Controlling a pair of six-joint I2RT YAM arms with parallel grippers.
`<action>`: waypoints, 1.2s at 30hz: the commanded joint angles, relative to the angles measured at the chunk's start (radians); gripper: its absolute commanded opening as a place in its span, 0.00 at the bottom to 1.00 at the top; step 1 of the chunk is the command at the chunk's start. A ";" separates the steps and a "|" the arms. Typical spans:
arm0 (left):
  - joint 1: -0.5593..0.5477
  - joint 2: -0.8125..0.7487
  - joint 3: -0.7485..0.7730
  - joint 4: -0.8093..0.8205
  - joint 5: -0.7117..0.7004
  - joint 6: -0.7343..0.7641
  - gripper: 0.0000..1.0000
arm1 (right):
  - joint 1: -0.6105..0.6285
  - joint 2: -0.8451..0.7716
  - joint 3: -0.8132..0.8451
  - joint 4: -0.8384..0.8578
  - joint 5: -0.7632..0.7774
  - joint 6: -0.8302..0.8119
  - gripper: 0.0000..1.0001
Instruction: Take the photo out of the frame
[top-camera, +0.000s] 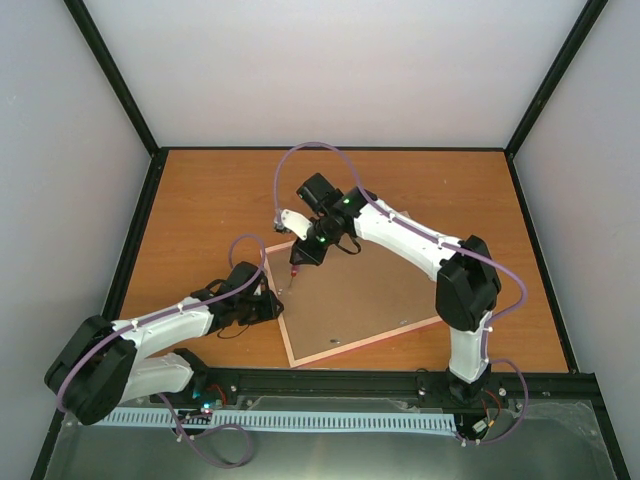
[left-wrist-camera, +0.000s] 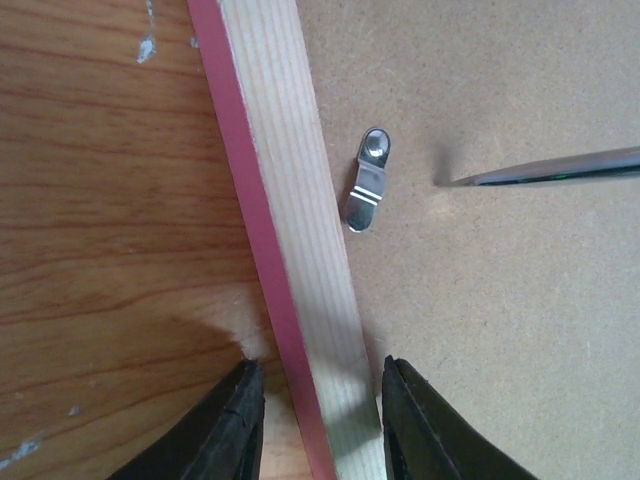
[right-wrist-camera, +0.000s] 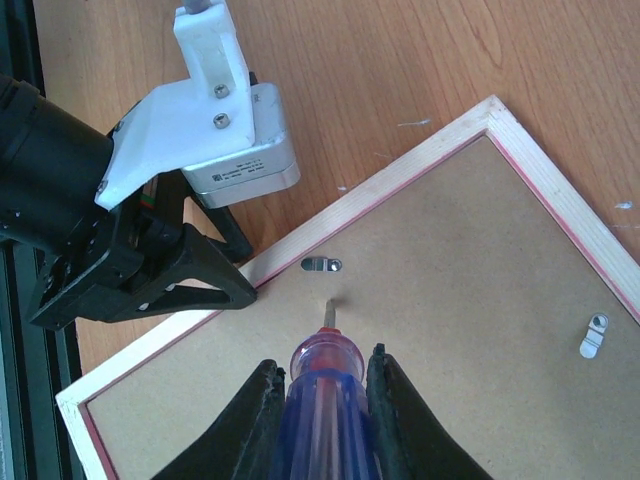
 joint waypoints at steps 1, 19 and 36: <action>-0.008 0.022 -0.002 -0.017 -0.028 -0.001 0.34 | 0.011 -0.050 -0.009 -0.010 0.020 0.000 0.03; -0.008 0.029 -0.011 -0.003 -0.017 -0.001 0.30 | 0.015 0.044 0.055 0.095 -0.065 0.057 0.03; -0.008 0.028 -0.008 -0.006 -0.029 0.004 0.30 | 0.021 0.024 0.012 0.003 -0.034 0.000 0.03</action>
